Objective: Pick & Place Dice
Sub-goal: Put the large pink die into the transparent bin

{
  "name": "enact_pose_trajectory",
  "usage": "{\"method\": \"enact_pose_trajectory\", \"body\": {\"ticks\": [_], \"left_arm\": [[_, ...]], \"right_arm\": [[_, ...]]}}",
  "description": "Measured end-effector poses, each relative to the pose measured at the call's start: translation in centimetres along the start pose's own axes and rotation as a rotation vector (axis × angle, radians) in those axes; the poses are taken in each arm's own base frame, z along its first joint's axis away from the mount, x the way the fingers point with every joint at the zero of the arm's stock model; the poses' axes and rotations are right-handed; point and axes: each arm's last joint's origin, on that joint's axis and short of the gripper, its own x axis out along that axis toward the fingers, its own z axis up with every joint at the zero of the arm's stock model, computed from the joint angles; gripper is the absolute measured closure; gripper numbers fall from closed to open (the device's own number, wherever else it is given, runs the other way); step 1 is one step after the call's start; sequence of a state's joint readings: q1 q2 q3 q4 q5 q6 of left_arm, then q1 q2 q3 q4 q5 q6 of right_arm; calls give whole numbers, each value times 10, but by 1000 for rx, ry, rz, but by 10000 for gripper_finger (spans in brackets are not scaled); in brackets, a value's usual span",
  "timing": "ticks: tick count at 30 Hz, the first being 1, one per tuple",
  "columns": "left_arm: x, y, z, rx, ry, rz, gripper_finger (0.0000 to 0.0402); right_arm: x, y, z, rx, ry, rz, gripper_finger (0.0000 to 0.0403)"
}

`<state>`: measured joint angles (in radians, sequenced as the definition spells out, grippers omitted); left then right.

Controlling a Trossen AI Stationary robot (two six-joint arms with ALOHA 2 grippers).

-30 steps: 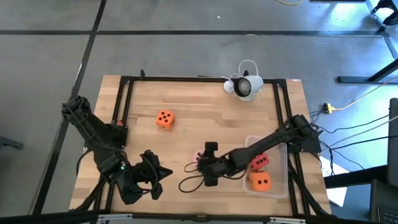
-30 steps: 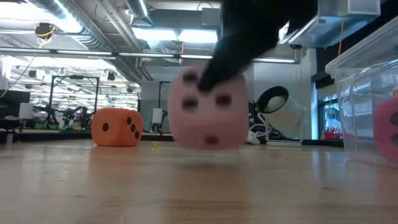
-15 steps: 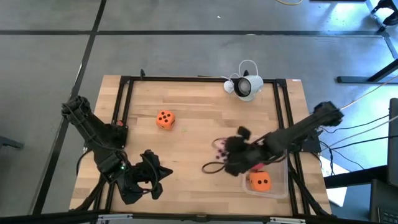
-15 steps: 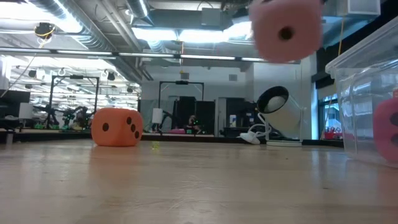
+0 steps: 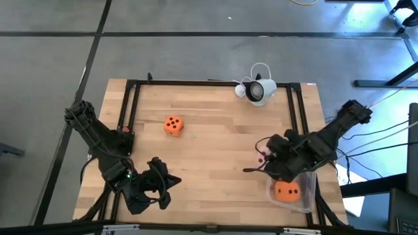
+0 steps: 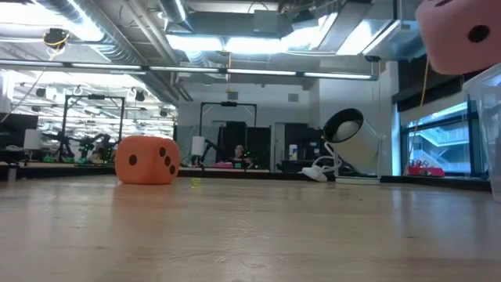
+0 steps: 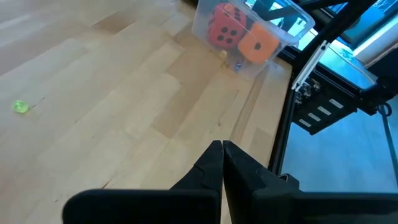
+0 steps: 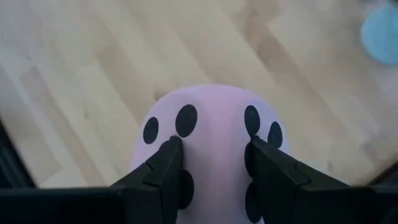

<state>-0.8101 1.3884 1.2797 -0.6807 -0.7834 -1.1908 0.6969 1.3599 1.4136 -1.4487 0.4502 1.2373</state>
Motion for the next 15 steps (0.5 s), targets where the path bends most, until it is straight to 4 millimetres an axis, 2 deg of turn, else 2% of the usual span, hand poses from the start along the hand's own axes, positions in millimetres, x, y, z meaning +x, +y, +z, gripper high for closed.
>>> {"method": "enact_pose_trajectory", "body": {"ticks": [5, 15], "left_arm": [[0, 0, 0, 6, -4, 6, 396], [0, 0, 0, 11, -1, 5, 396]], "right_arm": [[-6, 0, 8, 24, -141, 58, 262], [-21, -25, 7, 116, -76, 93, 265]]}}
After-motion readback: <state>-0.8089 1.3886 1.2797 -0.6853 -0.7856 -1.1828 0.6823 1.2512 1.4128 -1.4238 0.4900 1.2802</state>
